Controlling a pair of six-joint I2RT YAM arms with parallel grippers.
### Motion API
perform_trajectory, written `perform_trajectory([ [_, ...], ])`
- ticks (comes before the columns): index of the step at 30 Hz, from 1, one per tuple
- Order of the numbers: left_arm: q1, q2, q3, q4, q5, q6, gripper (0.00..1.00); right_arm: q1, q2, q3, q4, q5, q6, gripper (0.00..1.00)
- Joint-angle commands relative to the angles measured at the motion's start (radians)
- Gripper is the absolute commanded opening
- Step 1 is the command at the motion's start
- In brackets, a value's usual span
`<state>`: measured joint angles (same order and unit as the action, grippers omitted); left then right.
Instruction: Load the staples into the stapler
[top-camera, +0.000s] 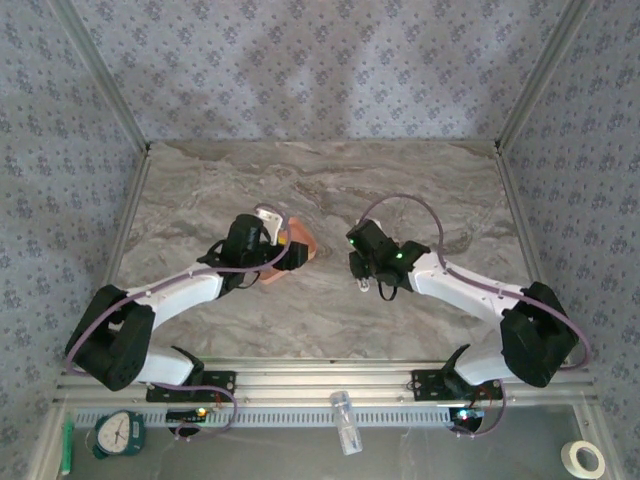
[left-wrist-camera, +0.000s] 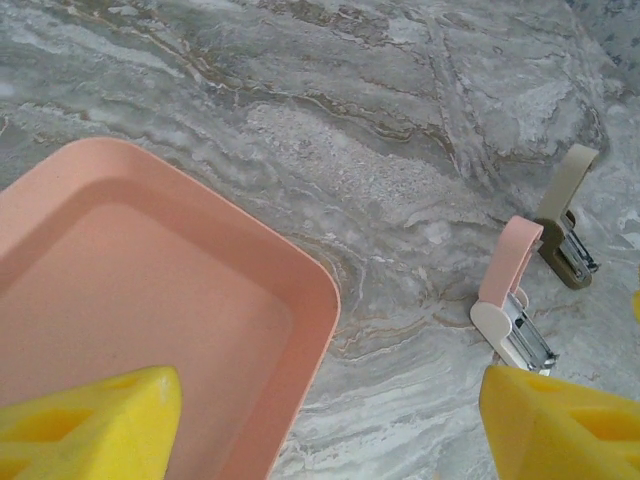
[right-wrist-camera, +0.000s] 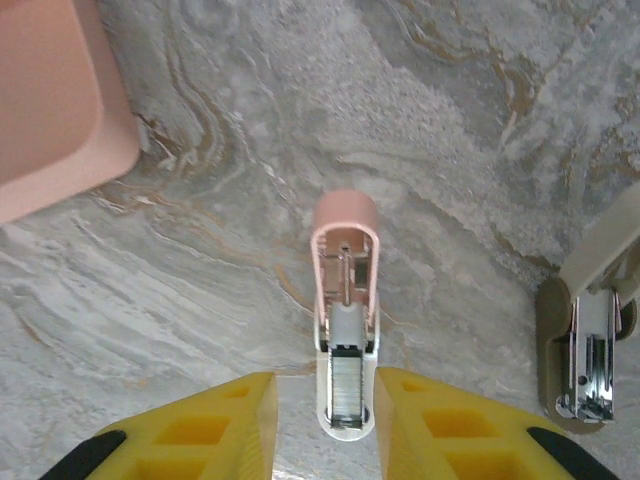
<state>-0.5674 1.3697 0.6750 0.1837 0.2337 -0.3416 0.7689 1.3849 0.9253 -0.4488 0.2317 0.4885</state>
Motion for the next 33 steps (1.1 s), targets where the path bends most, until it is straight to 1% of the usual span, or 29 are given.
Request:
perform_trajectory([
  [1, 0.021, -0.026, 0.071, -0.139, -0.025, -0.008, 0.78, 0.012, -0.024, 0.06, -0.034, -0.023, -0.027, 0.33],
  [5, 0.073, -0.014, 0.161, -0.352, -0.06, 0.004, 0.77, 0.013, -0.026, 0.087, -0.029, -0.029, -0.033, 0.34],
  [8, 0.09, 0.018, 0.242, -0.507, -0.12, -0.002, 0.75, 0.014, -0.022, 0.099, -0.018, -0.042, -0.033, 0.34],
  [10, 0.089, 0.045, 0.291, -0.576, -0.136, -0.019, 0.74, 0.014, -0.016, 0.105, -0.006, -0.049, -0.032, 0.34],
  [14, 0.087, 0.126, 0.377, -0.671, -0.17, -0.11, 0.74, 0.014, -0.005, 0.106, 0.02, -0.06, -0.025, 0.35],
  [20, 0.078, 0.265, 0.484, -0.765, -0.237, -0.243, 0.69, 0.016, -0.004, 0.086, 0.044, -0.067, -0.021, 0.35],
  [27, 0.062, 0.366, 0.564, -0.804, -0.28, -0.274, 0.63, 0.013, -0.028, 0.058, 0.048, -0.066, -0.019, 0.35],
  [33, 0.054, 0.417, 0.599, -0.825, -0.326, -0.276, 0.56, 0.001, -0.052, 0.031, 0.054, -0.065, -0.021, 0.35],
])
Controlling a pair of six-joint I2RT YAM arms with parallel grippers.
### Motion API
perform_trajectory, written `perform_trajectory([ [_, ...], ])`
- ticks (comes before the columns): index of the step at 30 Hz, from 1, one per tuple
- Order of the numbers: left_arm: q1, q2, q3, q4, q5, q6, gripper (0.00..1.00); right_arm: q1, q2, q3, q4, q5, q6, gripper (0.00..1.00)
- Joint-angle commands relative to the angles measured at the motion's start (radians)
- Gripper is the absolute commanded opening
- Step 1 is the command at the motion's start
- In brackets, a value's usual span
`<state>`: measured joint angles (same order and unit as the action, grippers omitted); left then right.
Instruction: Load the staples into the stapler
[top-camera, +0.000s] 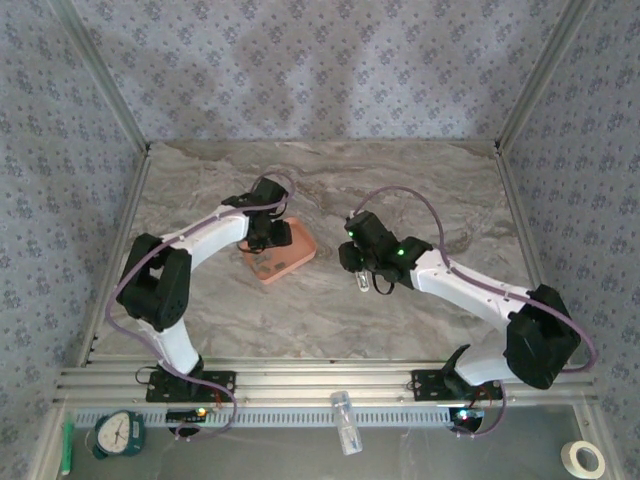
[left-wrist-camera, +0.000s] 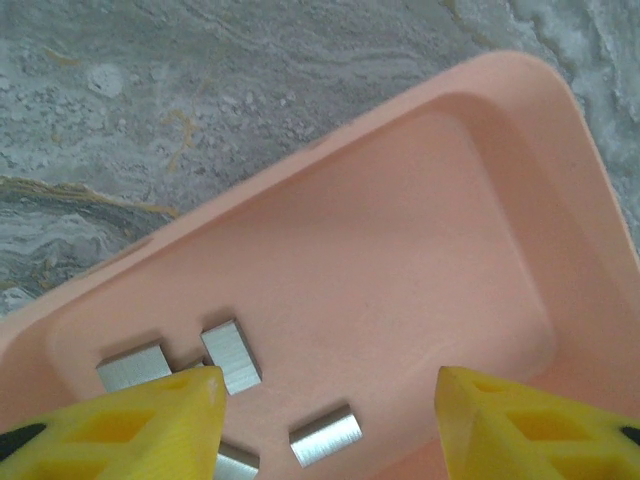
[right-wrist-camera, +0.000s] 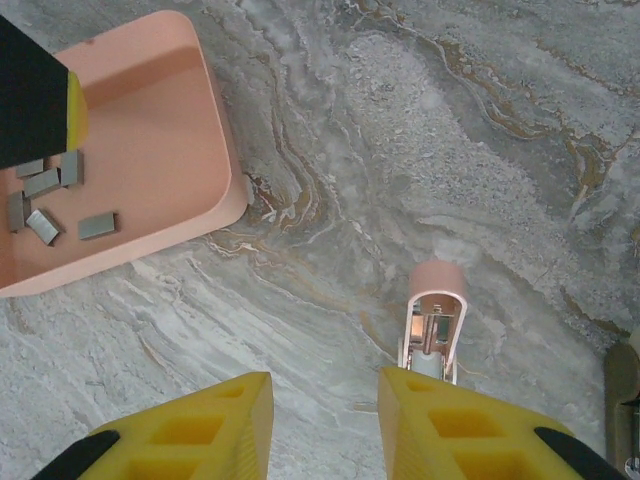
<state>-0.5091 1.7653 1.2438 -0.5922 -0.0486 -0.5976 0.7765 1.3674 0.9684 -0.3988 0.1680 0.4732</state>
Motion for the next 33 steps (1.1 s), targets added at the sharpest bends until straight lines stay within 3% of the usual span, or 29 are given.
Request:
perform_trajectory([
  [1, -0.003, 0.028, 0.031, -0.052, -0.047, -0.022, 0.55, -0.009, -0.037, -0.016, 0.008, -0.003, -0.006, 0.35],
  [9, -0.011, 0.084, 0.058, -0.112, -0.084, -0.017, 0.54, -0.03, -0.054, -0.041, 0.024, -0.019, -0.013, 0.35],
  [33, -0.014, 0.164, 0.061, -0.057, -0.049, -0.014, 0.47, -0.052, -0.09, -0.08, 0.037, -0.022, -0.011, 0.35],
])
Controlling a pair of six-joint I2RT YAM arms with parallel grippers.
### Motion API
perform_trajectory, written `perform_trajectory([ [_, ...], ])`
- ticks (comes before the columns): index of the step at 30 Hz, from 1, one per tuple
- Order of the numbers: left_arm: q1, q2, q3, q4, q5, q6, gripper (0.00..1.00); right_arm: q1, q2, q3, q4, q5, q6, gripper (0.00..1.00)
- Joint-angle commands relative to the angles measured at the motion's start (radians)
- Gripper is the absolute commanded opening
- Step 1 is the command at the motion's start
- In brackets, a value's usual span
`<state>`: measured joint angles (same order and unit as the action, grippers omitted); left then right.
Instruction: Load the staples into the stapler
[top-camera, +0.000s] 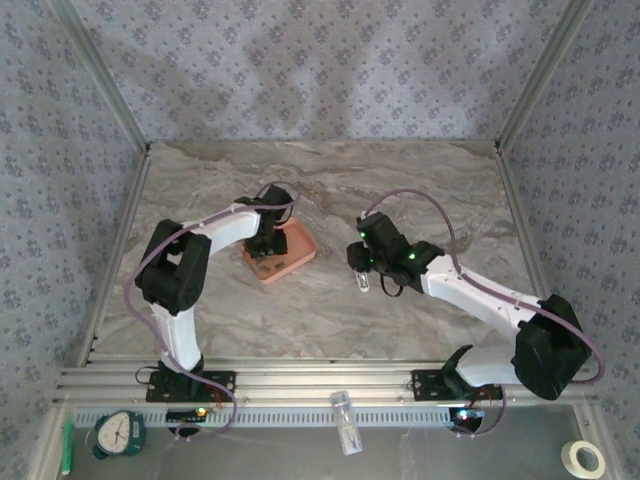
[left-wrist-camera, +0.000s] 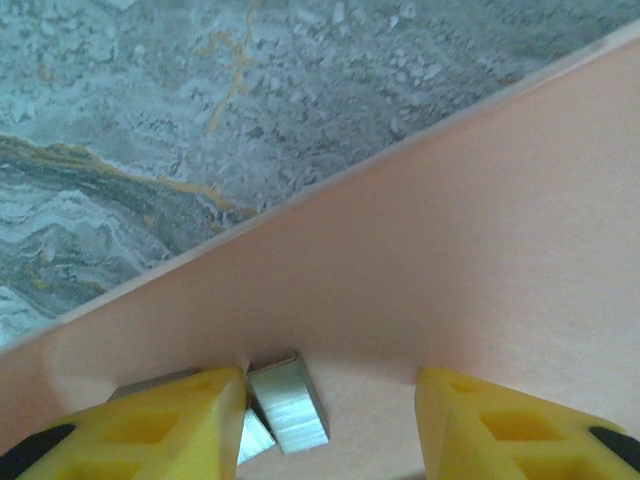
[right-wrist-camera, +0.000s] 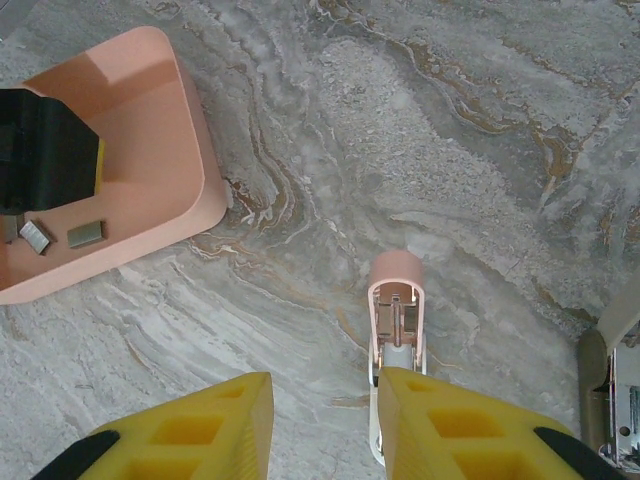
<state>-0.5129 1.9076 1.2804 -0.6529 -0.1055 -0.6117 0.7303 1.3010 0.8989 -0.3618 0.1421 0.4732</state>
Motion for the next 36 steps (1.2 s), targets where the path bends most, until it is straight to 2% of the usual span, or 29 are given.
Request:
perform_trajectory([
  [1, -0.01, 0.025, 0.025, 0.005, 0.007, 0.002, 0.47, -0.007, -0.023, -0.011, 0.0, 0.004, -0.011, 0.35],
  [15, -0.018, 0.049, 0.049, 0.009, 0.019, 0.033, 0.34, -0.016, -0.034, -0.023, 0.005, 0.003, -0.008, 0.35],
  [29, -0.024, 0.038, 0.058, -0.009, 0.001, 0.053, 0.12, -0.019, -0.037, -0.023, 0.009, 0.004, -0.008, 0.35],
  [36, -0.035, -0.016, 0.081, -0.057, -0.017, 0.061, 0.09, -0.019, -0.058, -0.024, 0.016, 0.008, -0.008, 0.35],
])
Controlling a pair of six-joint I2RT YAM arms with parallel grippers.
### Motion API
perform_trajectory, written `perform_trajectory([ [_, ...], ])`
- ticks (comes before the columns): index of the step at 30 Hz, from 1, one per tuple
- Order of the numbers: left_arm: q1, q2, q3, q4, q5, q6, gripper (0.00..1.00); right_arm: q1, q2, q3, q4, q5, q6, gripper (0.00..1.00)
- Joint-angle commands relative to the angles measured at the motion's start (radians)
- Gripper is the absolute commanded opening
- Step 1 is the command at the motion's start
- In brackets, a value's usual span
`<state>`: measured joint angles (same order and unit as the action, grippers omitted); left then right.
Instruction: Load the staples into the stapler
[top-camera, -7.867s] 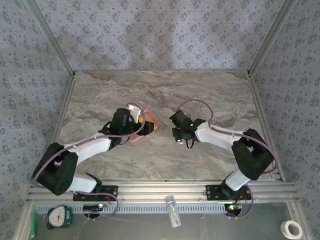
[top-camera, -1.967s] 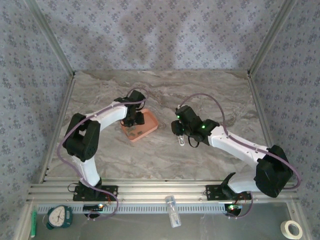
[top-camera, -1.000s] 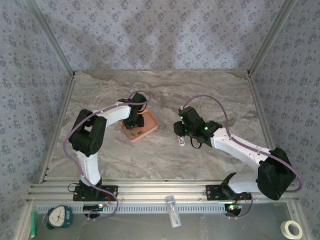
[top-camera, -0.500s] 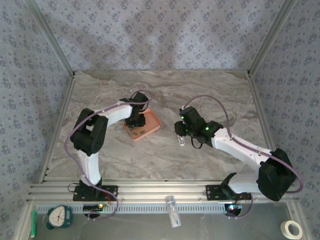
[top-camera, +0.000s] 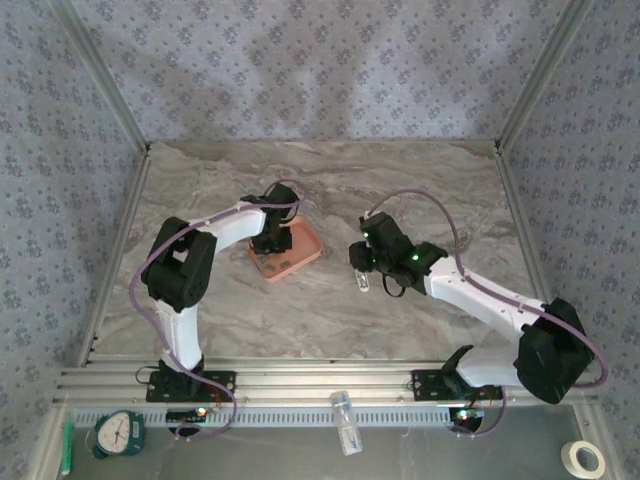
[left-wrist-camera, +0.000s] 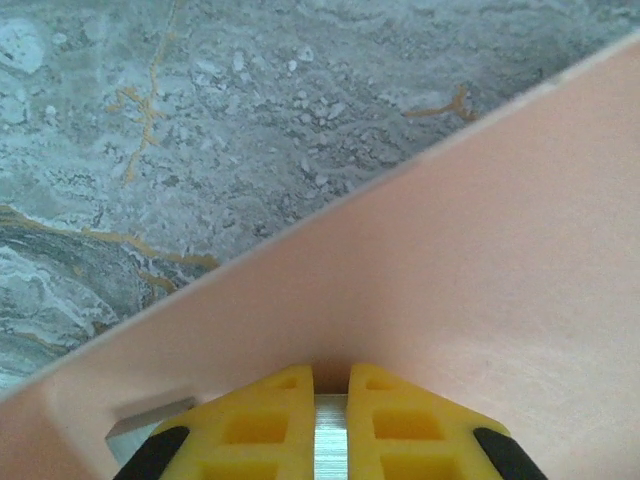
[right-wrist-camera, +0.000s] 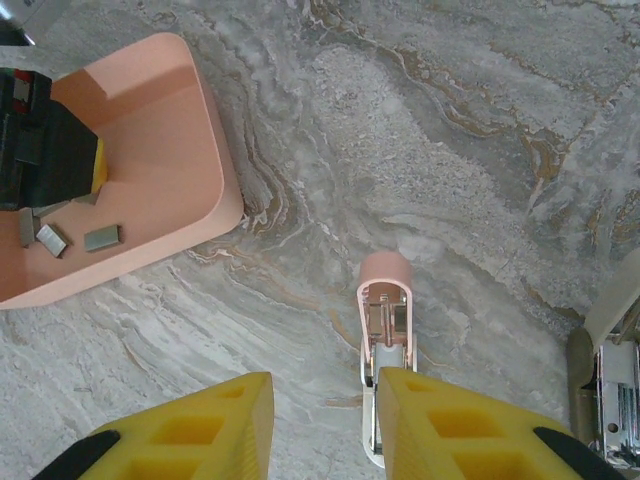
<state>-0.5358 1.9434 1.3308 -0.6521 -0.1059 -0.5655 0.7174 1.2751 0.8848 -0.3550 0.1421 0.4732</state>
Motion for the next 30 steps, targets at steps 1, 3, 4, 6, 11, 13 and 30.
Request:
perform_trajectory([
  [1, -0.018, -0.063, 0.039, -0.069, -0.022, 0.015, 0.09, -0.005, -0.038, -0.011, 0.01, 0.008, -0.006, 0.35],
  [3, -0.03, -0.09, 0.052, -0.088, -0.032, 0.016, 0.09, -0.004, -0.051, -0.019, 0.013, 0.011, -0.003, 0.35],
  [4, -0.035, -0.105, 0.056, -0.096, -0.035, 0.013, 0.09, -0.004, -0.057, -0.021, 0.013, 0.01, 0.0, 0.35],
  [6, -0.048, -0.133, 0.066, -0.114, -0.035, 0.007, 0.09, 0.0, -0.072, -0.029, 0.014, 0.012, 0.007, 0.35],
  [11, -0.111, -0.199, 0.069, -0.147, -0.027, -0.019, 0.09, 0.008, -0.119, -0.059, 0.012, 0.026, 0.041, 0.35],
  [13, -0.144, -0.216, 0.063, -0.147, -0.011, -0.041, 0.09, 0.011, -0.142, -0.071, 0.002, 0.042, 0.066, 0.35],
  [30, -0.407, -0.081, 0.013, -0.007, 0.075, -0.178, 0.1, 0.012, -0.347, -0.193, -0.088, 0.066, 0.191, 0.35],
])
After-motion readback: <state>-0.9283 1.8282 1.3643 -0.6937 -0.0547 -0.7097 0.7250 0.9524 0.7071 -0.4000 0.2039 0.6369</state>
